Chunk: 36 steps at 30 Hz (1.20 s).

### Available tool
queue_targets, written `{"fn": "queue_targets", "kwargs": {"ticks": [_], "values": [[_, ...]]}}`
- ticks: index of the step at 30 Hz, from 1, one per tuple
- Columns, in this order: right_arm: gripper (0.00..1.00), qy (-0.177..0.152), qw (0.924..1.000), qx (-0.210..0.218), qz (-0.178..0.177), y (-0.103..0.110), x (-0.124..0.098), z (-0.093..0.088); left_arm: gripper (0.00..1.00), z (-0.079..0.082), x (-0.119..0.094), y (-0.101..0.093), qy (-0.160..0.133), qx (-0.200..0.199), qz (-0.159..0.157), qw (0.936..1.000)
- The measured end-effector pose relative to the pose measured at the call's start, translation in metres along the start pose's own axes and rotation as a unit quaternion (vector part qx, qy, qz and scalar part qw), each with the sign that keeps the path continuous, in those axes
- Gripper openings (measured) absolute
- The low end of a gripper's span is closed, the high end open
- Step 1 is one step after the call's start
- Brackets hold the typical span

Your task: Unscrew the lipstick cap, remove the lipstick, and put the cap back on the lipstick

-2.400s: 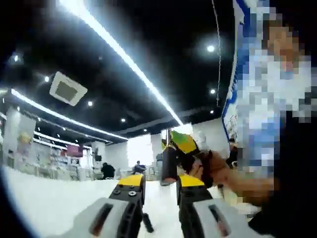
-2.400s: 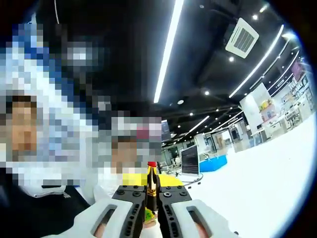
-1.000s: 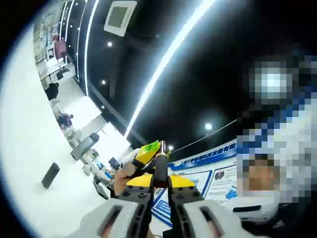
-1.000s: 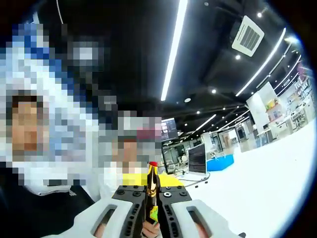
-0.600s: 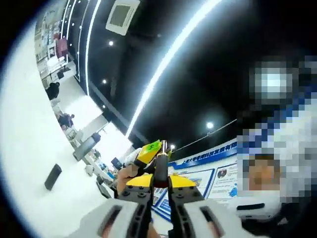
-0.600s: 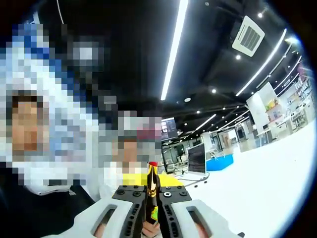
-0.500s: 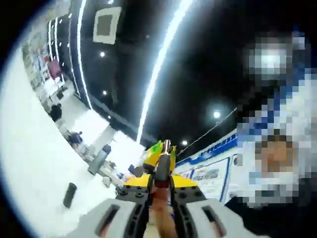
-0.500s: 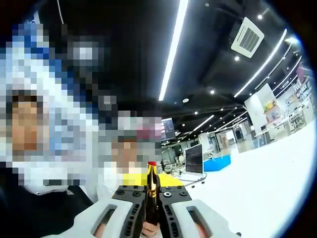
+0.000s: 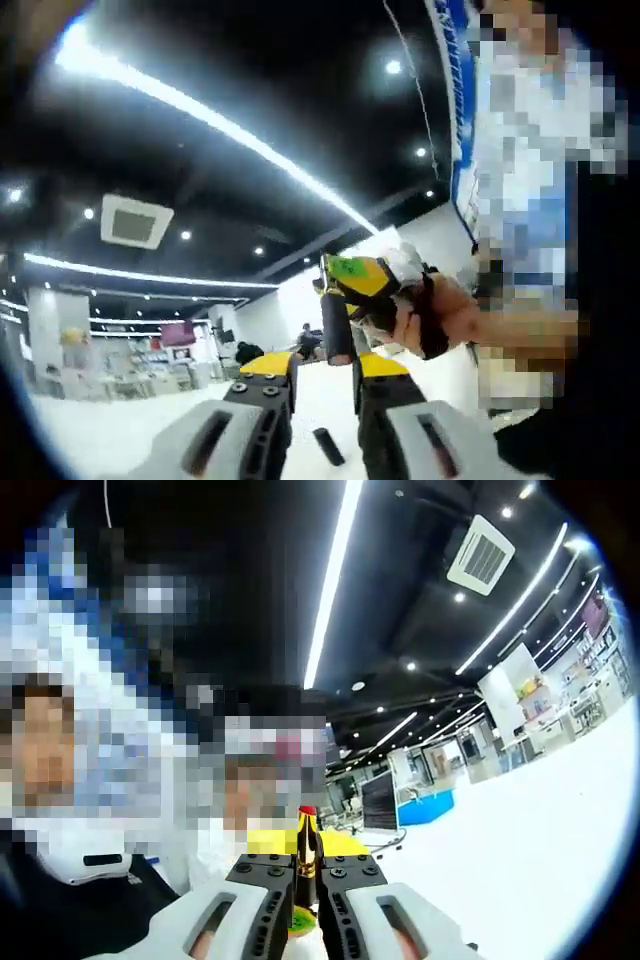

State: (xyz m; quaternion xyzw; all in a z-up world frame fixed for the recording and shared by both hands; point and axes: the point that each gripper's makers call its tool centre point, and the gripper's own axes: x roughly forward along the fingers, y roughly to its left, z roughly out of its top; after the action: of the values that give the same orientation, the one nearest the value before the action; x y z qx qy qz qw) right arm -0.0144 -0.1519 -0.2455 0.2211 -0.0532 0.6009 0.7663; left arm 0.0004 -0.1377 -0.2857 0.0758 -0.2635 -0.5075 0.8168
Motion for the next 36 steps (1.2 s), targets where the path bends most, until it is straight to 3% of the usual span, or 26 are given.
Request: {"fn": "queue_targets", "kwargs": {"ticks": [3, 7, 11, 14, 21, 23, 24, 25, 28, 30, 33, 36], "values": [[0.05, 0.001, 1.0, 0.003, -0.004, -0.001, 0.0, -0.001, 0.25, 0.008, -0.003, 0.0, 0.005, 0.103, 0.025, 0.9944], [0.05, 0.004, 1.0, 0.003, -0.004, 0.001, 0.0, -0.002, 0.24, 0.013, -0.004, -0.012, 0.009, 0.227, 0.03, 0.9734], [0.05, 0.006, 1.0, 0.003, -0.002, 0.003, 0.001, -0.003, 0.23, 0.01, -0.003, -0.018, 0.025, 0.284, 0.036, 0.9578], [0.05, 0.007, 1.0, 0.004, 0.001, 0.004, 0.001, -0.004, 0.21, 0.006, -0.002, -0.017, 0.031, 0.289, 0.036, 0.9561], [0.05, 0.006, 1.0, 0.006, 0.001, 0.002, 0.001, -0.004, 0.16, 0.003, -0.004, -0.009, 0.038, 0.209, 0.035, 0.9765], [0.05, 0.008, 1.0, 0.005, 0.0, 0.001, 0.001, -0.005, 0.15, 0.001, -0.003, -0.008, 0.034, 0.152, 0.023, 0.9875], [0.05, 0.008, 1.0, 0.005, 0.0, 0.001, 0.001, -0.005, 0.15, 0.001, -0.003, -0.008, 0.032, 0.141, 0.022, 0.9893], [0.05, 0.008, 1.0, 0.005, 0.0, 0.001, 0.001, -0.005, 0.15, 0.001, -0.003, -0.007, 0.021, 0.085, 0.012, 0.9961], [0.05, 0.008, 1.0, 0.003, 0.002, 0.002, 0.001, -0.004, 0.14, 0.001, -0.003, -0.004, 0.01, 0.004, -0.003, 0.9999], [0.05, 0.007, 1.0, 0.002, 0.002, 0.003, 0.001, -0.004, 0.13, 0.001, -0.004, -0.001, -0.005, -0.062, -0.014, 0.998], [0.05, 0.007, 1.0, 0.001, 0.004, 0.004, 0.001, -0.004, 0.13, 0.001, -0.003, -0.002, -0.022, -0.163, -0.038, 0.9857], [0.05, 0.008, 0.9999, 0.001, 0.007, 0.006, 0.002, -0.004, 0.13, 0.001, -0.002, -0.005, -0.04, -0.263, -0.071, 0.9613]]}}
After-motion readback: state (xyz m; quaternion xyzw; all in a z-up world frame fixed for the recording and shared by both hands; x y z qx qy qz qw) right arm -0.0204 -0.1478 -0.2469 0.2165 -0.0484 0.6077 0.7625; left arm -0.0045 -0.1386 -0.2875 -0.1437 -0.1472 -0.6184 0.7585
